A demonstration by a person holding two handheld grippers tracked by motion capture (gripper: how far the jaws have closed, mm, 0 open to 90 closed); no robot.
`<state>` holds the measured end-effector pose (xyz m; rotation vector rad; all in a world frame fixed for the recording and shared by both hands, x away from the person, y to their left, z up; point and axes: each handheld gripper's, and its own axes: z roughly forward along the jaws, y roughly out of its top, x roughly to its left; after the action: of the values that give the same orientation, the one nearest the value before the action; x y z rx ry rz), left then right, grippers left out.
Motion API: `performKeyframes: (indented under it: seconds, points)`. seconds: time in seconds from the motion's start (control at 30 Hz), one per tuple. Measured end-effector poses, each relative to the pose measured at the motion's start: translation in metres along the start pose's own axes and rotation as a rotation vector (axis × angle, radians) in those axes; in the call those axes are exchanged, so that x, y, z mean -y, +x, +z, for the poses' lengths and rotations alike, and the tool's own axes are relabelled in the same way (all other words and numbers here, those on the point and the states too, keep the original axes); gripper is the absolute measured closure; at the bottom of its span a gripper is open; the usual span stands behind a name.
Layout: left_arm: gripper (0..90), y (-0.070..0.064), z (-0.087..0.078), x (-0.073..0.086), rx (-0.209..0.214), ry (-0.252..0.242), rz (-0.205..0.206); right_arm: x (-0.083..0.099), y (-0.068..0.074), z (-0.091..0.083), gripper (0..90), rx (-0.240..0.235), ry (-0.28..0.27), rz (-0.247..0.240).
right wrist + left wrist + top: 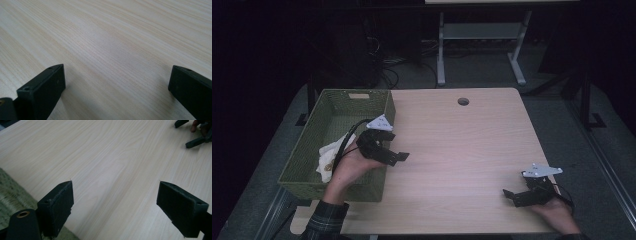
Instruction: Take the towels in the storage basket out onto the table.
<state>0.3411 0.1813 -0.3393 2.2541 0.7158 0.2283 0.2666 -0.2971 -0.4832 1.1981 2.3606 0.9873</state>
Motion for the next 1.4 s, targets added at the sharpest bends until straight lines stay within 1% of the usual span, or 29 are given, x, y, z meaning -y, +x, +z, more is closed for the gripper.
performKeyframes:
  seconds: [0.03, 0.17, 0.23, 0.27, 0.33, 0.53, 0.6, 0.63, 0.7, 0.73, 0.77, 0.93, 0.97, 1.03, 1.07, 1.13, 1.17, 1.2, 1.27, 1.3, 1.33, 1.37, 1.4]
  points:
    - [13.4, 0.001, -0.002, 0.001, 0.0, 0.001, -0.008, 0.0, 0.0, 0.0, 0.7, 0.0, 0.0, 0.0]
    - [13.5, 0.006, -0.01, 0.003, -0.013, -0.009, -0.01, 0.0, 0.0, 0.0, 0.7, 0.0, 0.0, 0.0]
    - [13.6, 0.01, -0.015, 0.006, -0.025, -0.014, -0.021, 0.0, 0.0, 0.0, 0.7, 0.0, 0.0, 0.0]
    - [13.9, 0.01, -0.015, 0.006, -0.025, -0.014, -0.021, 0.0, 0.0, 0.0, 0.7, 0.0, 0.0, 0.0]
    - [13.9, 0.014, -0.019, 0.008, -0.037, -0.008, -0.022, 0.0, 0.0, 0.0, 0.7, 0.0, 0.0, 0.0]
    - [13.9, 0.023, -0.029, 0.014, -0.067, -0.011, -0.035, 0.0, 0.0, 0.0, 0.7, 0.0, 0.0, 0.0]
    - [13.9, 0.026, -0.033, 0.017, -0.077, -0.01, -0.045, 0.0, 0.0, 0.0, 0.7, 0.0, 0.0, 0.0]
    - [13.9, 0.029, -0.037, 0.02, -0.085, -0.018, -0.052, 0.0, 0.0, 0.0, 0.7, 0.0, 0.0, 0.0]
    - [14.1, 0.031, -0.039, 0.021, -0.09, -0.019, -0.057, 0.0, 0.0, 0.0, 0.7, 0.0, 0.0, 0.0]
    - [14.1, 0.034, -0.044, 0.024, -0.106, -0.021, -0.061, 0.0, 0.0, 0.0, 0.7, 0.0, 0.0, 0.0]
    - [14.1, 0.034, -0.044, 0.024, -0.106, -0.021, -0.061, 0.0, 0.0, 0.0, 0.7, 0.0, 0.0, 0.0]
    - [14.3, 0.042, -0.054, 0.031, -0.133, -0.022, -0.076, 0.0, 0.0, 0.0, 0.7, 0.0, 0.0, 0.0]
    - [14.4, 0.044, -0.057, 0.034, -0.146, -0.028, -0.084, 0.0, 0.0, 0.0, 0.7, 0.0, 0.0, 0.001]
    - [14.4, 0.046, -0.059, 0.035, -0.153, -0.029, -0.08, 0.0, 0.0, 0.0, 0.7, 0.0, 0.0, 0.002]
    - [14.4, 0.047, -0.06, 0.037, -0.158, -0.029, -0.088, 0.0, 0.0, 0.0, 0.7, 0.0, 0.0, 0.001]
    - [14.3, 0.05, -0.063, 0.041, -0.17, -0.017, -0.088, 0.0, 0.0, 0.0, 0.7, 0.0, 0.0, 0.001]
    - [14.4, 0.052, -0.064, 0.042, -0.176, -0.01, -0.081, 0.0, 0.0, 0.0, 0.7, 0.0, 0.0, 0.002]
    - [14.4, 0.053, -0.065, 0.044, -0.178, -0.01, -0.089, 0.0, 0.0, 0.0, 0.7, 0.0, 0.0, 0.002]
    - [14.3, 0.058, -0.067, 0.049, -0.191, -0.004, -0.087, 0.0, 0.0, 0.0, 0.7, 0.0, 0.0, 0.002]
    - [14.4, 0.058, -0.067, 0.049, -0.191, -0.004, -0.087, 0.0, 0.0, 0.0, 0.7, 0.0, 0.0, 0.002]
    - [14.4, 0.059, -0.068, 0.051, -0.193, -0.004, -0.098, 0.0, 0.0, 0.0, 0.7, 0.0, 0.0, 0.002]
    - [14.4, 0.061, -0.068, 0.053, -0.197, -0.007, -0.093, 0.0, 0.0, 0.0, 0.7, 0.0, 0.0, 0.002]
    - [14.4, 0.063, -0.068, 0.055, -0.2, -0.004, -0.097, 0.0, 0.0, 0.0, 0.7, 0.0, 0.0, 0.001]
